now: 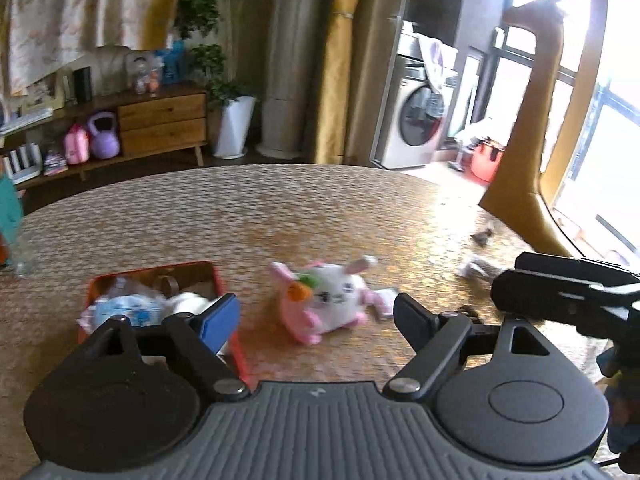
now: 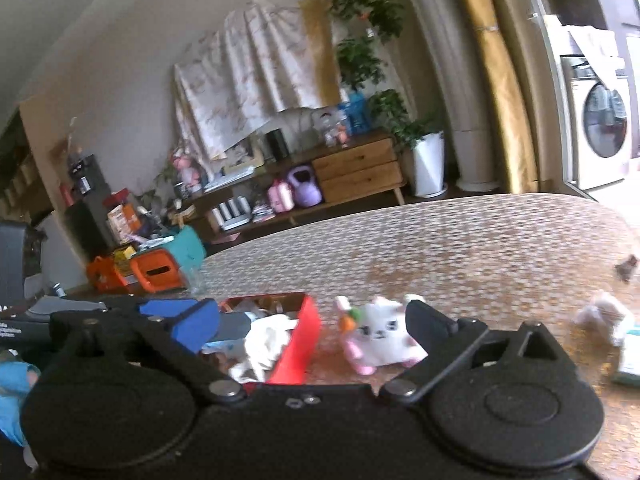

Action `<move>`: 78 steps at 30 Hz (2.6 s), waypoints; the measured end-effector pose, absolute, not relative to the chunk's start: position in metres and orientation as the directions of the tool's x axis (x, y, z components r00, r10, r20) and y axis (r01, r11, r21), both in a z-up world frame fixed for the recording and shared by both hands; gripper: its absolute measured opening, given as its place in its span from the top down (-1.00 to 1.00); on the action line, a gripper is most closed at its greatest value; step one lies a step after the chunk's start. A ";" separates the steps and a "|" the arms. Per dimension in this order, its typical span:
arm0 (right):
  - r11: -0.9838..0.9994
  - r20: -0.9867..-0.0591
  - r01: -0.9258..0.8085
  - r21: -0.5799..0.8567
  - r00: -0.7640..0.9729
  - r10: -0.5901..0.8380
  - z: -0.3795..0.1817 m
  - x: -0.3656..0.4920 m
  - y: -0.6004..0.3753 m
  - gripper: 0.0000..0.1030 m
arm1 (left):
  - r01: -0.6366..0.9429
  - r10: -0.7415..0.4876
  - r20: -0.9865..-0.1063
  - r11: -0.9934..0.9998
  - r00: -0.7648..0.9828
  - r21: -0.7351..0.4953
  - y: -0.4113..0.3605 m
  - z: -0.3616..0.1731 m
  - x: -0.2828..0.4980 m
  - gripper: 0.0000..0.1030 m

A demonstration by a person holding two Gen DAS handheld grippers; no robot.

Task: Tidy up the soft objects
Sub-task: 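Move both tools back over the hair tie and cotton swabs, then grasp the brown hair tie with the left tool while the right tool grasps the cotton swab bag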

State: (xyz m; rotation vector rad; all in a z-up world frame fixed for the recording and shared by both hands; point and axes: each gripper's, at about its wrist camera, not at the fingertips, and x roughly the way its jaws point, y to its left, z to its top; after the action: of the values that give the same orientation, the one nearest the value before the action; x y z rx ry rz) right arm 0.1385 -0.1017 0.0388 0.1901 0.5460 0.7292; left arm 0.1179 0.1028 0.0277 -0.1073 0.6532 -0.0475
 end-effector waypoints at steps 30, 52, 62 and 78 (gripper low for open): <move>0.903 -0.567 -0.268 0.335 0.709 0.420 -0.021 0.240 -0.277 -0.99 | 0.168 -0.238 -0.738 0.971 0.632 -0.169 -0.091 -0.038 0.208 -0.99; 0.926 -0.735 -0.305 0.222 0.572 0.364 -0.092 0.354 -0.273 -0.94 | 0.009 -0.070 -0.827 0.997 0.558 -0.078 -0.140 -0.118 0.269 -0.99; 0.930 -0.773 -0.324 0.174 0.541 0.333 -0.122 0.379 -0.265 -0.82 | 0.014 -0.057 -0.836 0.998 0.546 -0.059 -0.154 -0.137 0.275 -0.87; 0.937 -0.781 -0.331 0.109 0.555 0.286 -0.133 0.380 -0.259 -0.04 | 0.027 -0.007 -0.820 1.000 0.573 0.010 -0.157 -0.140 0.277 0.41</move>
State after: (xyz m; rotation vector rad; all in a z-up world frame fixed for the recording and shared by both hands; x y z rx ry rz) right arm 0.3797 -0.2589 -0.1335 -0.0527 0.9129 0.3645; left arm 0.2771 -0.1575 -0.1403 0.0223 0.9606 -0.0199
